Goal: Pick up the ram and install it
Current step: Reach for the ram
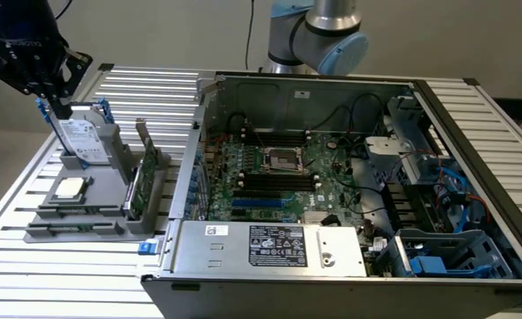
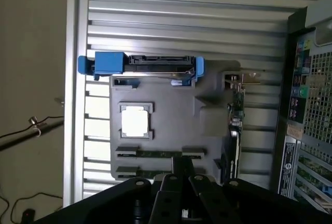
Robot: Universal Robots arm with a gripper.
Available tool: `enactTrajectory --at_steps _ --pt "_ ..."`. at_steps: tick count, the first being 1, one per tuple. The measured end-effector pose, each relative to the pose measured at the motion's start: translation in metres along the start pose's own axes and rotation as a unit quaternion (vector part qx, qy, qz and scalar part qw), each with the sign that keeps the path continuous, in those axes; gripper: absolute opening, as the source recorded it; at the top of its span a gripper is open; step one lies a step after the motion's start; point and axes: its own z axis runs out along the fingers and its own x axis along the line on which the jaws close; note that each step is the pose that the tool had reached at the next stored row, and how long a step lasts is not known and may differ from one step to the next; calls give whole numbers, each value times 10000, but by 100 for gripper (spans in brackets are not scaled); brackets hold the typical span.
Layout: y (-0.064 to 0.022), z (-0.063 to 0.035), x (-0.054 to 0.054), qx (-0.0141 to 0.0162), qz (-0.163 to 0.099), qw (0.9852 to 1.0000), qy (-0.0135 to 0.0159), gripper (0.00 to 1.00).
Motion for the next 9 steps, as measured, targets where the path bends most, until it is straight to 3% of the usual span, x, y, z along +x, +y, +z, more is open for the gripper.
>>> enactTrajectory --at_steps 2,3,4,6,9 --pt "0 0 0 152 -61 9999 6 11" --pt "0 0 0 214 -90 9997 8 11" --pt "0 0 0 255 -117 9996 9 11" --pt "-6 0 2 283 -161 9995 8 11" --pt "-24 7 22 284 -189 9994 6 11"
